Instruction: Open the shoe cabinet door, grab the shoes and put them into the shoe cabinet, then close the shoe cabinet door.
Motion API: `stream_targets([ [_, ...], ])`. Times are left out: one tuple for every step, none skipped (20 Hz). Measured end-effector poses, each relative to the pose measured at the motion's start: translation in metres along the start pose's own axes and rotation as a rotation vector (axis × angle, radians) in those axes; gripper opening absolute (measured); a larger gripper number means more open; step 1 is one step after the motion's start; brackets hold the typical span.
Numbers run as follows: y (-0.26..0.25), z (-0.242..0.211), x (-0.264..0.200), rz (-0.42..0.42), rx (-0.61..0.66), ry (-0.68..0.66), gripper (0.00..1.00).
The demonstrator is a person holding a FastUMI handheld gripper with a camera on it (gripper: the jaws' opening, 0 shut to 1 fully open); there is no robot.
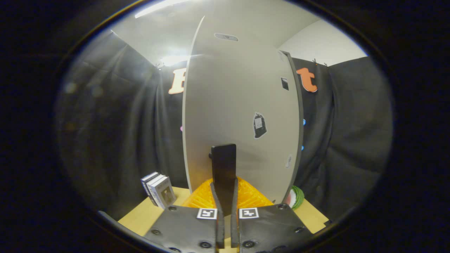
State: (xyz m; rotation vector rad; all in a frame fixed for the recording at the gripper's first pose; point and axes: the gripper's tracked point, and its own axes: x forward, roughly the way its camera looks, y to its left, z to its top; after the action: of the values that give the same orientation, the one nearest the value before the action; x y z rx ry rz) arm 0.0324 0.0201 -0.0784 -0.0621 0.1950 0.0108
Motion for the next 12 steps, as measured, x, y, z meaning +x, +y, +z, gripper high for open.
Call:
stream_targets([
  [-0.003, 0.001, -0.003, -0.010, -0.005, -0.002, 0.09],
  [-0.008, -0.002, -0.006, -0.025, -0.010, -0.004, 0.10],
  [-0.011, 0.000, -0.008, -0.032, -0.010, 0.001, 0.11],
  [-0.016, 0.000, -0.013, -0.038, -0.009, 0.000, 0.11],
  [-0.021, 0.001, -0.017, -0.048, -0.004, 0.001, 0.12],
  [-0.026, 0.001, -0.023, -0.061, 0.000, 0.002, 0.12],
  [-0.033, 0.001, -0.029, -0.079, 0.002, 0.002, 0.12],
  [-0.041, 0.001, -0.036, -0.098, 0.001, 0.000, 0.12],
  [-0.048, 0.002, -0.040, -0.114, -0.002, 0.000, 0.12],
  [-0.055, 0.001, -0.044, -0.127, -0.003, 0.001, 0.12],
  [-0.062, 0.003, -0.048, -0.137, -0.004, 0.002, 0.12],
  [-0.068, 0.002, -0.053, -0.147, -0.002, 0.002, 0.12],
])
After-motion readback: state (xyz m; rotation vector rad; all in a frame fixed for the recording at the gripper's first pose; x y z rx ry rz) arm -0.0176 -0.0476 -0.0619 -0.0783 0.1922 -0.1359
